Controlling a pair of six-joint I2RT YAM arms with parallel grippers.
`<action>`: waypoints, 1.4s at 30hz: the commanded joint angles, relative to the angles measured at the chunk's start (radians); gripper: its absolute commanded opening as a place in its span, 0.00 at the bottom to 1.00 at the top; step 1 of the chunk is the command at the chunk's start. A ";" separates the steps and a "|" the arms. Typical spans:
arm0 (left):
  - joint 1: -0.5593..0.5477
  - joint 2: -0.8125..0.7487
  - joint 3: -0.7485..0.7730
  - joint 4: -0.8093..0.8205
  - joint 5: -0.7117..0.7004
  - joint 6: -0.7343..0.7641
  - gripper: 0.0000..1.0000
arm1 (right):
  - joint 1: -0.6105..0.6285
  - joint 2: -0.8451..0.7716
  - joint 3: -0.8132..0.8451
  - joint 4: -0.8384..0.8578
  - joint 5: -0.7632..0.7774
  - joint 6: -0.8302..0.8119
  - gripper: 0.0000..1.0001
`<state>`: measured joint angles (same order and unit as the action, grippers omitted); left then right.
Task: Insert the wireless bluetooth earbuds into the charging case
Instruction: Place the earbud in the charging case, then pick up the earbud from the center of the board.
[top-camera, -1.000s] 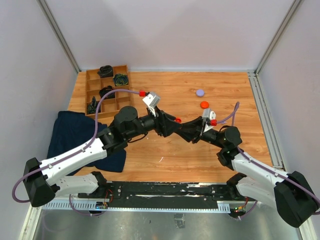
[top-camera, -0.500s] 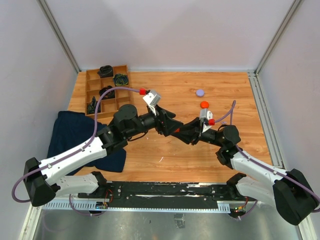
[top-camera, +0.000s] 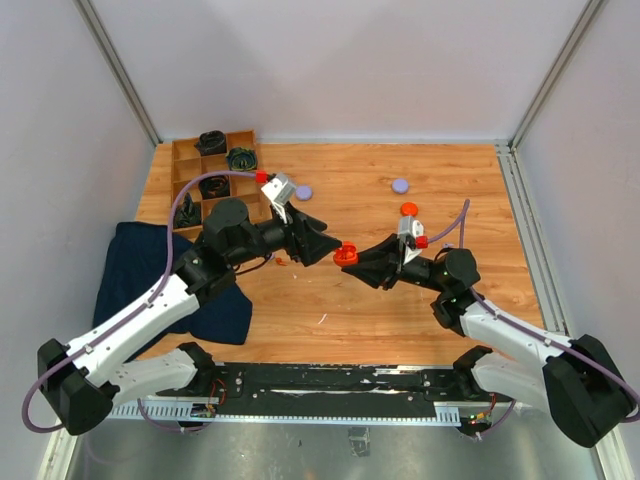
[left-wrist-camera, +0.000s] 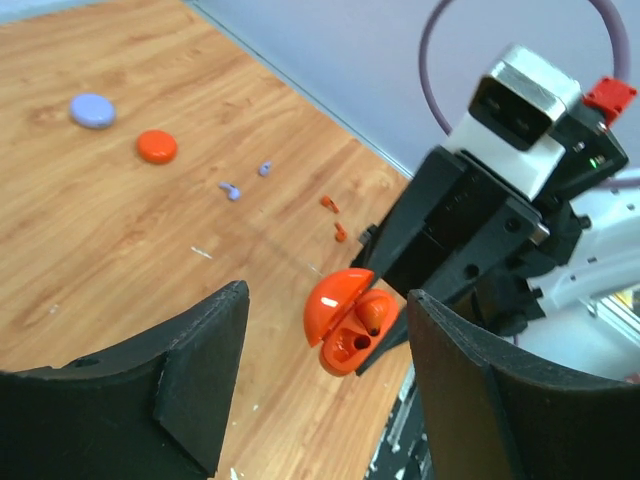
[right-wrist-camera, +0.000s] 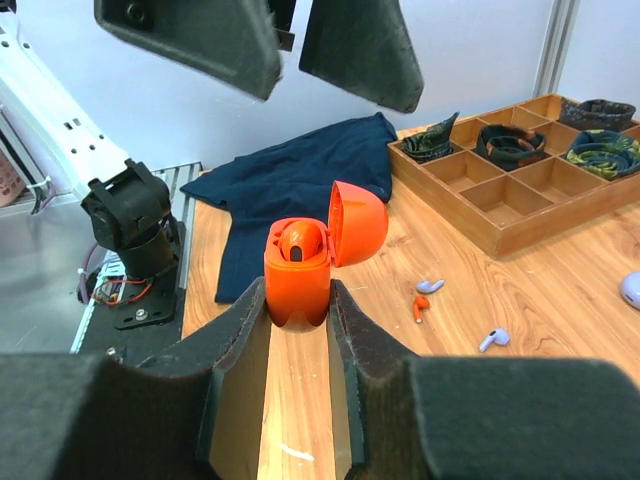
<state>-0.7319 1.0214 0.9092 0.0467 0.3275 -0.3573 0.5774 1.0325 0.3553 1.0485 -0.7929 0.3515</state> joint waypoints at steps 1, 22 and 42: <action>0.027 -0.015 -0.029 0.008 0.163 0.021 0.68 | -0.013 0.016 0.045 0.051 -0.048 0.030 0.04; 0.138 -0.004 -0.153 -0.187 -0.232 -0.142 0.67 | -0.013 -0.038 0.013 -0.079 0.032 -0.079 0.03; 0.211 0.496 -0.043 -0.155 -0.368 -0.173 0.69 | -0.013 -0.083 -0.004 -0.207 0.058 -0.170 0.03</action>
<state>-0.5404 1.4448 0.8051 -0.1543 -0.0338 -0.5449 0.5758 0.9733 0.3607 0.8539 -0.7513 0.2218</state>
